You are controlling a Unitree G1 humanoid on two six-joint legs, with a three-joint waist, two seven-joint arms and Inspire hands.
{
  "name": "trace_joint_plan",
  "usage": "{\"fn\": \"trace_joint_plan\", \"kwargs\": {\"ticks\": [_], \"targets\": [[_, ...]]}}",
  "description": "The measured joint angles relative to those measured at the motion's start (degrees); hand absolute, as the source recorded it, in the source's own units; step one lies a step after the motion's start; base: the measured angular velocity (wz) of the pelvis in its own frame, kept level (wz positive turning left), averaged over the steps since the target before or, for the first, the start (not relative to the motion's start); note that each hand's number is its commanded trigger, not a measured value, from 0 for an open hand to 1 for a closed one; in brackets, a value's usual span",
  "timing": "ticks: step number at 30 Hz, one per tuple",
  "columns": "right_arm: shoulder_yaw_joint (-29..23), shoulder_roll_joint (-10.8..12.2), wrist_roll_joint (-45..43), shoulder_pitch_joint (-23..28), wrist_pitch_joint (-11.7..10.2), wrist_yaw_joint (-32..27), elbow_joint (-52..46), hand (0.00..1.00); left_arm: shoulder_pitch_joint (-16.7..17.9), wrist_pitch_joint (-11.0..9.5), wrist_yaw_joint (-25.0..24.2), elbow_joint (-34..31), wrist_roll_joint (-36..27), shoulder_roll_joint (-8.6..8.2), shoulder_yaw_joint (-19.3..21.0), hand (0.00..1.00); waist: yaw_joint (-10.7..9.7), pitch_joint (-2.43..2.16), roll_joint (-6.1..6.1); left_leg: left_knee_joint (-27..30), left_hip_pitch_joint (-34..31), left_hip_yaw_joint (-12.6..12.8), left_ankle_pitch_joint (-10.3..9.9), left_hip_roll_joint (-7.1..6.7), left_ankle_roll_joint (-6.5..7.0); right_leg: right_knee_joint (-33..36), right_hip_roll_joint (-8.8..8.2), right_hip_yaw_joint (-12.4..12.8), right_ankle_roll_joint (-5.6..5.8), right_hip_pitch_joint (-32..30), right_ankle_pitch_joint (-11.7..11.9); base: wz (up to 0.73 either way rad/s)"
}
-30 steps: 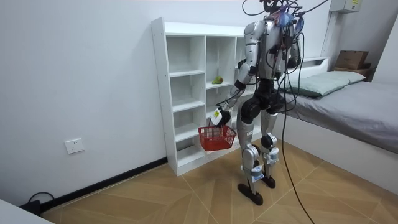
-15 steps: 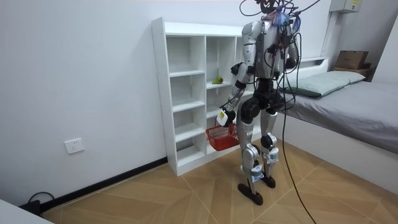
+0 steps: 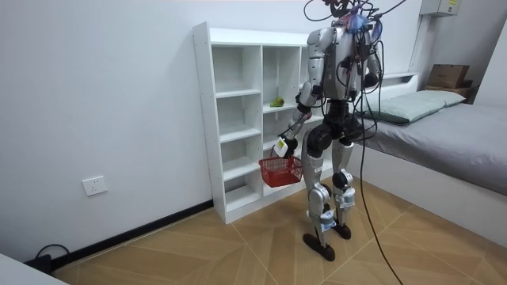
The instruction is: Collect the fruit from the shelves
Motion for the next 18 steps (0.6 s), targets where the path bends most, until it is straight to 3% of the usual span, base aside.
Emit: {"fn": "trace_joint_plan", "kwargs": {"ticks": [3,10,14,18], "targets": [[0.6,0.0,0.0,0.5,1.4,0.0,2.9,1.0,-0.6,0.0,0.1,0.6,-1.5,-0.61,-0.1,1.0,0.2,0.12,0.14,0.1,-0.4,0.0,0.0,0.02,0.0,0.4,0.01,0.0,0.0,-0.6,0.0,0.0],[2.2,1.2,0.0,-0.8,1.3,-0.2,10.4,1.0,-1.4,0.1,0.0,1.0,-2.1,-0.69,-1.1,1.0,0.1,0.25,0.03,0.9,-1.8,0.0,0.0,0.05,0.0,0.6,-0.04,-0.6,-0.05,-1.7,0.0,0.02],[3.9,1.5,0.0,-0.6,1.6,-0.5,14.1,1.0,-1.3,0.2,0.0,1.0,-2.1,-0.45,-1.2,1.0,0.4,0.63,-0.41,0.9,-2.6,0.0,0.0,0.02,0.0,0.5,-0.1,-0.8,-0.04,-2.3,0.0,0.01],[4.1,1.6,-1.5,-1.3,1.4,-0.6,16.0,1.0,-1.8,0.2,-0.6,0.5,-2.0,-0.75,-1.3,1.0,1.0,0.56,-0.47,1.5,-3.3,-0.1,0.0,0.02,0.0,0.6,-0.26,-1.4,-0.08,-2.9,0.1,0.05]]}}
